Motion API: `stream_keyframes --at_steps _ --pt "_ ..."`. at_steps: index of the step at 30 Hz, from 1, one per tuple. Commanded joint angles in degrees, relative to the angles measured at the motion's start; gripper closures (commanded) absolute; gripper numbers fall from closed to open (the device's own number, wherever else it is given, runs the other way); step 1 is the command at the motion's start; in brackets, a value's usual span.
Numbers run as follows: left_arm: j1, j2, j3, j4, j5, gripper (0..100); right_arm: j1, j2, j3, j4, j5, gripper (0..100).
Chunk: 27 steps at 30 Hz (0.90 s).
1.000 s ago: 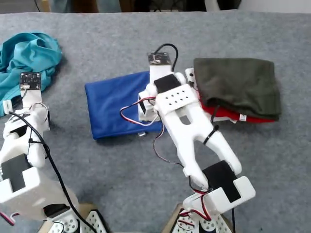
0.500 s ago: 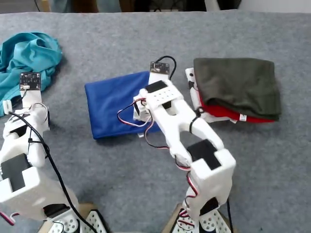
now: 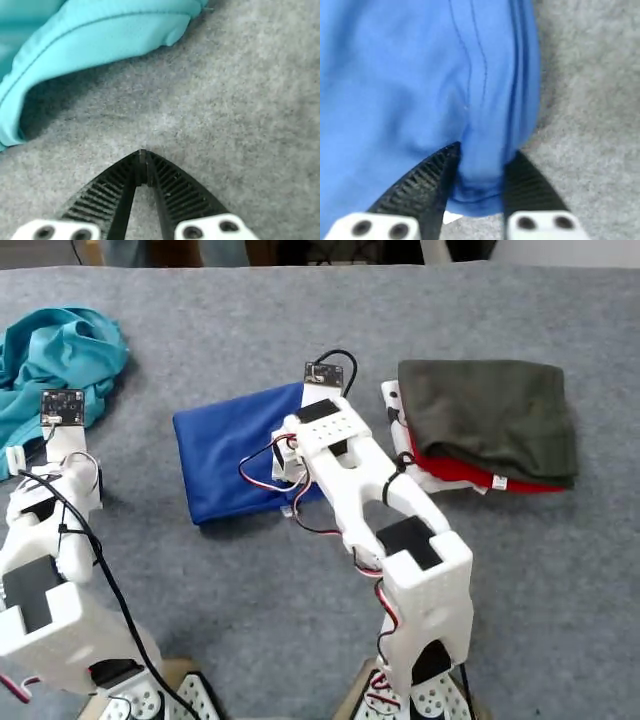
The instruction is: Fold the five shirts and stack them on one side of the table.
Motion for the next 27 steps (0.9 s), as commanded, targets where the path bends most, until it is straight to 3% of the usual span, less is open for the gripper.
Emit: stream_keyframes --at_steps 1,12,16,20,23,27 --pt "-0.75 -0.26 -1.71 -0.70 -0.44 97 0.79 2.42 -0.22 2.90 1.41 96.2" --pt "-0.84 -0.62 -3.21 0.88 -0.18 97 1.41 2.42 -4.09 10.81 1.49 98.5" --pt "-0.48 -0.62 -13.23 16.97 1.23 97 3.60 2.68 -3.82 8.97 1.49 98.5" --pt "0.48 0.18 -31.52 38.24 14.33 97 5.10 2.68 -3.74 6.59 1.49 98.5" --pt "3.47 1.14 -41.54 46.24 24.79 94 4.66 2.86 -3.12 4.48 1.14 98.5" --pt "10.33 4.04 -48.13 51.60 31.38 77 3.78 3.82 -0.31 0.35 1.14 98.5"
